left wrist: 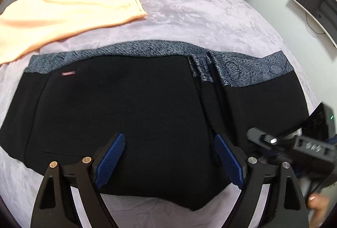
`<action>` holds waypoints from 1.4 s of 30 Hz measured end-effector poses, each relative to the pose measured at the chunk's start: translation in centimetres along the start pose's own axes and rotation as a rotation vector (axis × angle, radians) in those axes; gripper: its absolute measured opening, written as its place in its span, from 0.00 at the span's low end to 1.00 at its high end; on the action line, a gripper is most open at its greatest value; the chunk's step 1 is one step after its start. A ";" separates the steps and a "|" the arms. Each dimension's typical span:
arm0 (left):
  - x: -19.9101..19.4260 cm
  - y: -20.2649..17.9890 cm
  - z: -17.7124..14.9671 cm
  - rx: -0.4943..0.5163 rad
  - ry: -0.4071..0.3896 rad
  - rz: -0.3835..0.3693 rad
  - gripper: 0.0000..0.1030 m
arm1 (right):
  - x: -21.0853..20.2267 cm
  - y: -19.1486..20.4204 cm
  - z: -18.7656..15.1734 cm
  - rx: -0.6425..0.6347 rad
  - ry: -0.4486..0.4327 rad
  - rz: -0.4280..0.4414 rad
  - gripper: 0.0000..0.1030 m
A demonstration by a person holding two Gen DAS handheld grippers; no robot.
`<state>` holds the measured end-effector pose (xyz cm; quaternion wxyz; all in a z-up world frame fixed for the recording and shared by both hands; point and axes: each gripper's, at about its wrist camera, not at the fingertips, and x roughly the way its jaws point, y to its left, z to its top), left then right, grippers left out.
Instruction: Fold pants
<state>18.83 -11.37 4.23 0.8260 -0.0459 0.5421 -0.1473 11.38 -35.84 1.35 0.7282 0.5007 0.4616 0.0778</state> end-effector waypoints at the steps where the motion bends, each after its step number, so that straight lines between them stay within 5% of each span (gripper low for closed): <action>1: 0.0 -0.5 0.1 0.009 0.003 -0.005 0.86 | -0.2 -0.3 0.0 0.019 0.000 0.031 0.14; 3: -0.5 -1.5 0.4 0.060 -0.021 -0.001 0.86 | -0.7 0.8 0.2 -0.007 0.099 0.037 0.30; 5: -1.2 -2.5 1.2 0.110 -0.053 0.026 0.86 | -2.4 3.4 0.1 -0.154 0.145 0.027 0.31; 9: -1.7 -5.2 3.4 0.141 -0.096 -0.005 0.86 | -8.1 7.6 2.9 -0.395 -0.089 -0.048 0.31; 14: 0.6 -10.3 6.0 0.200 -0.106 -0.016 0.86 | -10.0 5.9 11.0 -0.267 -0.266 -0.157 0.31; 19: 5.9 -11.0 6.3 0.218 0.006 0.106 0.90 | -7.1 2.0 14.5 -0.222 -0.182 -0.266 0.27; 23: 5.3 -8.1 4.1 0.201 -0.032 -0.005 0.95 | -8.0 1.9 13.1 -0.305 -0.205 -0.263 0.27; 28: 1.9 -6.4 2.1 0.226 -0.104 0.013 0.95 | -6.4 4.0 11.3 -0.401 -0.214 -0.324 0.31; 36: -0.9 0.5 0.2 0.069 -0.100 0.055 0.95 | 2.9 8.4 4.9 -0.592 -0.048 -0.377 0.31; 40: -1.0 4.0 -1.9 -0.014 -0.072 0.074 0.95 | 4.2 10.0 0.1 -0.733 -0.021 -0.414 0.32; 42: -1.2 5.4 -3.0 -0.046 -0.077 0.076 0.95 | 4.2 10.4 -1.6 -0.788 -0.029 -0.450 0.40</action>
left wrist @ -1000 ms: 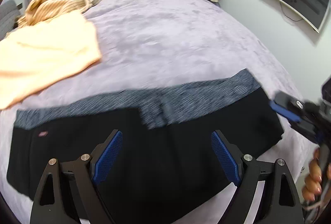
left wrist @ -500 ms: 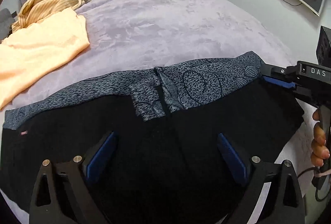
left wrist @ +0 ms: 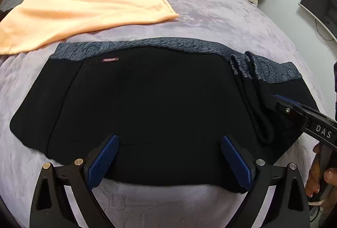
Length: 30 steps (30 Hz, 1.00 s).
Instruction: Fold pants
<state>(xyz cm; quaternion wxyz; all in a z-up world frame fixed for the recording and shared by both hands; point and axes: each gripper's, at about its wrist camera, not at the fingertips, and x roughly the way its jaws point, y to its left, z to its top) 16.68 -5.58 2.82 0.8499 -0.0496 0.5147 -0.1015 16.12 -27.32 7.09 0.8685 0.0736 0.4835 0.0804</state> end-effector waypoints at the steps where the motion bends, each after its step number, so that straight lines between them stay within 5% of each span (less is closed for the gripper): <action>1: -0.2 0.5 -0.4 -0.007 -0.010 0.005 0.95 | -0.4 0.7 -0.6 -0.031 -0.006 -0.030 0.42; 14: -2.2 3.9 -2.6 -0.077 -0.059 0.018 0.95 | -1.8 4.8 -4.5 -0.181 -0.007 -0.208 0.60; 22: -3.2 6.0 -3.3 -0.122 -0.078 0.010 0.95 | -1.7 4.6 -4.8 -0.160 -0.001 -0.218 0.61; 30: -4.7 12.6 -3.1 -0.293 -0.150 -0.015 0.95 | -1.7 4.7 -5.1 -0.173 0.004 -0.229 0.64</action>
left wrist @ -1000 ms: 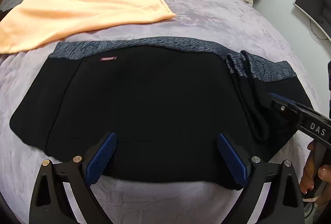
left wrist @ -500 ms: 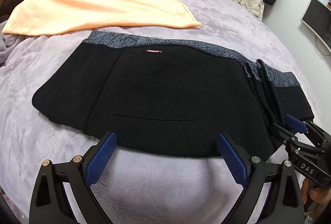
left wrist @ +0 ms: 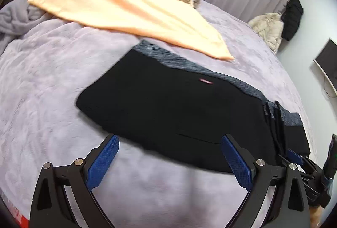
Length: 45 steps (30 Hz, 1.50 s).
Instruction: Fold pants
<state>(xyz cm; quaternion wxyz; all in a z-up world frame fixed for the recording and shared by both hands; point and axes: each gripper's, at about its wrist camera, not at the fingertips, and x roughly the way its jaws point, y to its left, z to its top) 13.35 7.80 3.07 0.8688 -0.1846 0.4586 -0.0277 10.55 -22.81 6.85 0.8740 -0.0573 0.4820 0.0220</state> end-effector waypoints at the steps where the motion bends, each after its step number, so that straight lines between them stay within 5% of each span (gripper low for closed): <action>1: 0.2 0.7 -0.1 -0.013 0.012 0.003 0.95 | 0.1 0.0 0.0 0.000 0.001 0.000 0.64; 5: 2.0 3.1 -1.5 -0.108 0.099 -0.069 0.95 | 0.2 0.1 0.0 0.000 0.000 -0.005 0.66; 10: 2.0 2.6 -1.8 -0.091 0.064 -0.093 0.95 | 0.3 0.1 -0.1 -0.002 0.001 -0.008 0.66; 18: 3.9 3.8 0.3 -0.249 0.063 -0.260 0.99 | 0.3 0.1 -0.1 -0.007 0.002 -0.011 0.66; 22: 5.4 4.0 1.4 -0.287 0.049 -0.267 0.99 | 0.3 0.2 -0.1 -0.007 0.001 -0.012 0.66; 29: 6.4 2.8 3.3 -0.272 0.068 -0.168 0.99 | 0.3 0.1 -0.2 -0.008 0.002 -0.011 0.66; 34: 4.4 0.4 3.5 -0.193 -0.024 -0.162 0.99 | 0.3 0.3 -0.1 -0.011 0.003 -0.015 0.66; 38: 4.9 -0.8 3.5 -0.120 -0.036 -0.070 0.98 | -0.3 0.8 0.6 -0.032 0.021 -0.017 0.67; 39: 5.8 -0.8 3.4 -0.113 -0.001 -0.010 0.95 | -0.7 1.0 0.9 -0.032 0.024 -0.001 0.67; 40: 6.4 -0.7 3.4 -0.104 0.027 0.056 0.77 | -1.2 0.9 1.4 -0.030 0.025 0.021 0.67; 45: 6.3 -2.0 2.7 0.013 -0.029 0.166 0.64 | -4.2 1.1 5.9 -0.010 0.023 0.145 0.67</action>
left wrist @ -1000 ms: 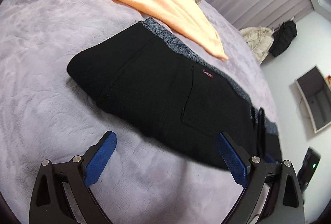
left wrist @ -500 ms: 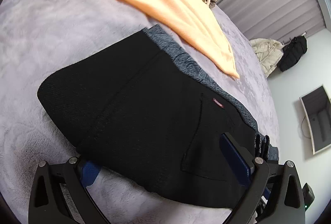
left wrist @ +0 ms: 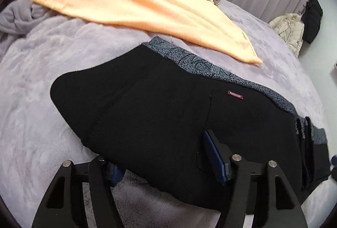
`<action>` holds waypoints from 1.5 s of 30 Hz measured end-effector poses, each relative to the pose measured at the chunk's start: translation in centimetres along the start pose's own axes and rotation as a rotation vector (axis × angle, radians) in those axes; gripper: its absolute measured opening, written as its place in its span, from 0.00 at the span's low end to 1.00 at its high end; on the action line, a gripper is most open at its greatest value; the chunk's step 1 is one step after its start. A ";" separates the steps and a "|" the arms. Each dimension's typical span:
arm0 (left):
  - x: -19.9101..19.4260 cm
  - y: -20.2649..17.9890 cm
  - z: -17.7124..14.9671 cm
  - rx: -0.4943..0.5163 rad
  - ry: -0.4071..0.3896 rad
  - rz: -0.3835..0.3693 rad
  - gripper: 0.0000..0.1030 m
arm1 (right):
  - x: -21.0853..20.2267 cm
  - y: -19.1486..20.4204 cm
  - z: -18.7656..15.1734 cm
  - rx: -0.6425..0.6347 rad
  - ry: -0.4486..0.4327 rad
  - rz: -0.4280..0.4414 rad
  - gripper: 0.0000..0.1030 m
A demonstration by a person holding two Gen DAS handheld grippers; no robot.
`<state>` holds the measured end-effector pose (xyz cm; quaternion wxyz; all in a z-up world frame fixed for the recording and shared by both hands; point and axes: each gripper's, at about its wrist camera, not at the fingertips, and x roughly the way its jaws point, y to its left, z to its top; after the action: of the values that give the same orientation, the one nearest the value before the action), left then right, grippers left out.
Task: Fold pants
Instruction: 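Grasp the pants end with the right gripper and fold it over toward the waistband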
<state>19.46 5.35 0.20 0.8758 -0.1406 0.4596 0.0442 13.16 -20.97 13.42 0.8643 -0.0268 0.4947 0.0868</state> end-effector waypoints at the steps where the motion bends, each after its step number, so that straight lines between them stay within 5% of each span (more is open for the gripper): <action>1: -0.3 -0.7 -0.3 0.046 -0.025 0.036 0.63 | -0.3 0.5 1.1 -0.007 0.010 0.030 0.67; 5: -0.7 -3.1 -1.8 0.203 -0.128 0.186 0.63 | -0.7 3.9 6.1 -0.063 0.061 0.146 0.75; 13: -0.5 -5.2 -2.8 0.316 -0.211 0.327 0.63 | 5.4 18.0 13.3 -0.307 0.273 0.251 0.76; 18: -0.6 -5.9 -3.3 0.359 -0.236 0.380 0.63 | 11.6 26.8 12.5 -0.520 0.494 0.246 0.76; 22: -0.6 -5.3 -3.2 0.343 -0.226 0.363 0.63 | 15.8 29.7 10.1 -0.637 0.585 0.145 0.76; 25: -0.9 -5.1 -3.3 0.335 -0.231 0.347 0.63 | 17.5 28.9 10.5 -0.591 0.647 0.129 0.76; 29: -0.7 -6.2 -3.7 0.382 -0.243 0.395 0.63 | 18.4 26.9 10.7 -0.556 0.704 0.137 0.24; 33: -2.3 -6.7 -4.4 0.415 -0.299 0.332 0.63 | 15.2 24.8 11.2 -0.541 0.585 0.215 0.23; 45: -10.9 -12.8 -4.9 0.507 -0.445 0.068 0.63 | 2.2 8.3 13.4 -0.060 0.234 0.662 0.23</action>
<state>12.01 -7.76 9.09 0.9598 0.1102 0.2578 -0.0128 24.16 -10.75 18.64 0.7257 0.1000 0.5694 0.3729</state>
